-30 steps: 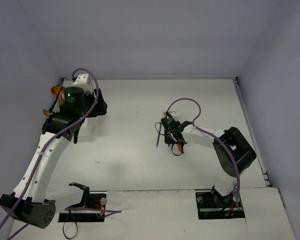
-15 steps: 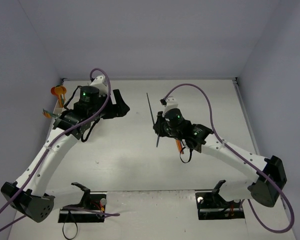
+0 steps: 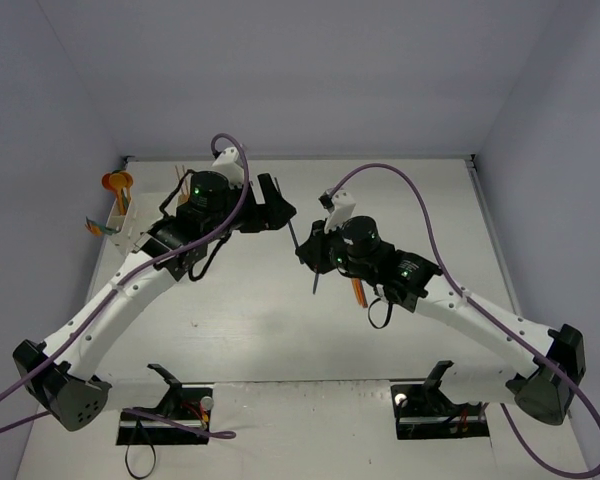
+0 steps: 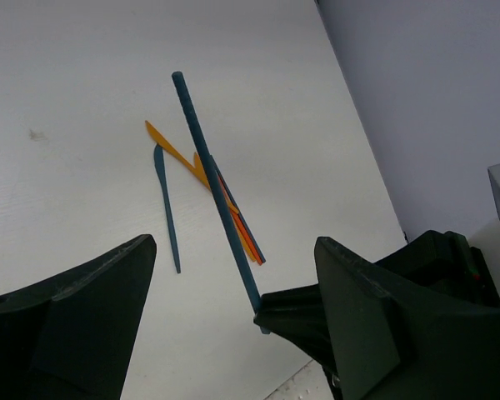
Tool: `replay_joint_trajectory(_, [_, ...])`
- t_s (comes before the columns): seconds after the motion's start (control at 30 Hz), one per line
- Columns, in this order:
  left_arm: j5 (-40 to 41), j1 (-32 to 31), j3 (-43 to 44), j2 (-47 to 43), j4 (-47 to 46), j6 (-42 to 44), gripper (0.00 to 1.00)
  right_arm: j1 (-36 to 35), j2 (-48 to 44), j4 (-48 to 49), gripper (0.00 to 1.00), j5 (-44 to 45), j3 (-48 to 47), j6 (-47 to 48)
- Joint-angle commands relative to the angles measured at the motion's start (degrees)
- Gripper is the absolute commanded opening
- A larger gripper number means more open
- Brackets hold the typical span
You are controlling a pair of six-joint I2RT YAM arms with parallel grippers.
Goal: Sort the eating utensils into containers
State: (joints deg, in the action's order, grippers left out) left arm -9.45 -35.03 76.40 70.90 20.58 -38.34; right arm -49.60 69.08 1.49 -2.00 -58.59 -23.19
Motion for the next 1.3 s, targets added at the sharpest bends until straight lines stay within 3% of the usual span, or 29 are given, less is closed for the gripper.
replay_joint_trajectory(0.0, [3.3, -1.9, 1.6, 1.1, -6.8, -1.1, 0.73, -0.6, -3.0, 5.3, 0.0, -2.4, -2.4, 1.1])
replay_joint_trajectory(0.07, [4.3, -3.0, 1.8, 2.1, -7.6, -1.0, 0.7, -0.7, -3.2, 5.5, 0.0, -2.8, -2.3, 1.1])
replay_joint_trajectory(0.23, [7.5, -4.9, 2.0, 3.1, -8.8, -0.6, 0.24, -0.6, -4.1, 5.6, 0.0, -3.9, -1.8, 1.2])
replay_joint_trajectory(0.37, [8.1, -5.7, 1.9, 3.3, -9.9, -0.6, 0.02, -0.8, -4.7, 5.7, 0.0, -4.1, -1.2, 1.4])
replay_joint_trajectory(0.47, [8.1, -6.0, 1.5, 3.3, -10.9, -0.8, 0.0, -0.8, -5.1, 5.7, 0.02, -3.6, -0.6, 1.5])
replay_joint_trajectory(0.6, [8.5, -6.1, 0.6, 3.2, -11.6, -1.0, 0.0, -0.7, -5.5, 5.7, 0.22, -3.3, -0.3, 1.9])
replay_joint_trajectory(0.63, [8.7, -6.0, 0.4, 3.0, -11.5, -0.9, 0.0, -0.7, -5.6, 5.7, 0.41, -2.9, -0.2, 2.0])
replay_joint_trajectory(0.67, [8.8, -6.0, 0.3, 2.9, -11.2, -0.3, 0.0, -0.7, -5.7, 5.7, 0.51, -2.3, 0.0, 2.1])
replay_joint_trajectory(0.8, [14.2, -5.3, 1.8, 2.5, -6.3, 4.6, 0.0, -0.5, -6.3, 5.5, 0.75, -0.9, 0.7, 2.5])
replay_joint_trajectory(0.9, [18.8, -2.7, 2.6, 1.8, -3.9, 10.1, 0.0, -0.1, -6.8, 5.1, 0.81, 0.5, 1.5, 2.6])
replay_joint_trajectory(1.07, [22.5, 8.4, 3.6, 2.2, -2.9, 18.6, 0.0, 1.3, -6.9, 1.7, 0.84, 3.8, 2.0, 3.0])
replay_joint_trajectory(1.27, [26.2, 19.3, 3.4, 6.3, -10.8, 27.9, 0.0, 4.1, -7.3, -1.3, 0.85, 2.6, 2.7, 3.2])
